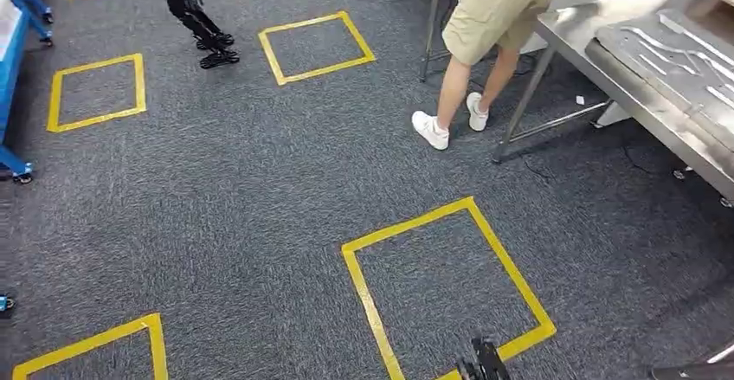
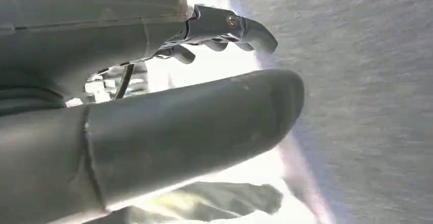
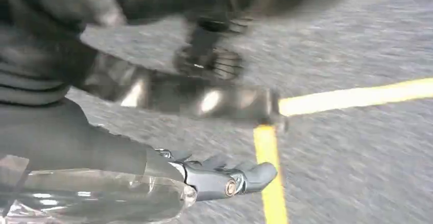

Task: Take the parts from the cabinet and place them on the table.

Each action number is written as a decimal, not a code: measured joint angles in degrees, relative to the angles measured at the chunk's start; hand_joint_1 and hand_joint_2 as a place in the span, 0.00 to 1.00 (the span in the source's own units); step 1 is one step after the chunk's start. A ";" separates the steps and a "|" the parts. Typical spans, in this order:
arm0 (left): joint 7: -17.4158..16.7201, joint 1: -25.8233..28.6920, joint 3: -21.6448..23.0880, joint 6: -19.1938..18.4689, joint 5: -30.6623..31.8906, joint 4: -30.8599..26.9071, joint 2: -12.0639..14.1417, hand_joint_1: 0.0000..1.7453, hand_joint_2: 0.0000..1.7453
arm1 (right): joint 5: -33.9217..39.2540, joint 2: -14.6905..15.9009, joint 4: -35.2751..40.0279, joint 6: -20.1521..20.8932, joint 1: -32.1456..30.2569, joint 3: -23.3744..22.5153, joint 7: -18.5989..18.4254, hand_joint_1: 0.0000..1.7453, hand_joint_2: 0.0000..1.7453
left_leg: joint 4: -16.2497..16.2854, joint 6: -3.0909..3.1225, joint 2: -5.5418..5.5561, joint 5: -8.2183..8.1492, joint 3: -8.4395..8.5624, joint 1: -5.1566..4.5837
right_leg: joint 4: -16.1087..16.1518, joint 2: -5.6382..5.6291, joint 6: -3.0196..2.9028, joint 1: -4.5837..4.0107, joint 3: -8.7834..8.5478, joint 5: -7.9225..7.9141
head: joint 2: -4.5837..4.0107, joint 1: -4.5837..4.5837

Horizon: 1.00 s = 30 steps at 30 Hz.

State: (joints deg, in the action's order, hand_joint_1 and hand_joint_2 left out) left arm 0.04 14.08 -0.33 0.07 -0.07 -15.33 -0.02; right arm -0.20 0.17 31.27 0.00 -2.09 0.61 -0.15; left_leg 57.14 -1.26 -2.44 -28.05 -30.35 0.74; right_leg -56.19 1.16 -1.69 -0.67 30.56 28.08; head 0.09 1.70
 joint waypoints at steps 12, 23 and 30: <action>0.33 -14.46 -0.07 0.04 0.02 -17.49 -0.13 0.00 0.00 | 0.07 0.00 -18.41 0.00 -14.96 0.02 -0.09 0.00 1.00 | -0.62 2.61 6.61 1.42 -1.09 0.37 | -16.06 -1.05 1.50 0.84 7.09 6.31 | -0.02 -0.11; -0.13 0.24 -0.04 -0.02 0.02 -2.36 -0.61 0.00 0.00 | -0.02 -0.15 -2.06 0.02 -0.11 0.02 0.17 0.00 1.00 | 7.75 0.32 3.54 -4.11 -5.32 0.44 | 1.53 -2.66 -0.66 0.68 -0.58 -1.43 | 0.00 -0.09; -0.02 1.04 -0.04 0.00 0.02 0.58 -0.09 0.00 0.00 | -0.02 -0.06 0.66 0.04 0.83 0.00 0.04 0.00 1.00 | -0.47 0.87 -0.18 1.39 -0.52 0.05 | 0.51 0.98 -0.50 0.20 -0.50 -0.56 | 0.00 -0.06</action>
State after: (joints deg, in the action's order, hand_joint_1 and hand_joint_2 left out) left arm 0.02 15.13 -0.37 0.07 -0.04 -14.76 -0.11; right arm -0.22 0.11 31.93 0.04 -1.26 0.61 -0.11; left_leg 56.67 -0.39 -2.62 -26.65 -30.87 0.79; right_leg -55.68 2.14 -2.20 -0.46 30.06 27.53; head 0.09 1.64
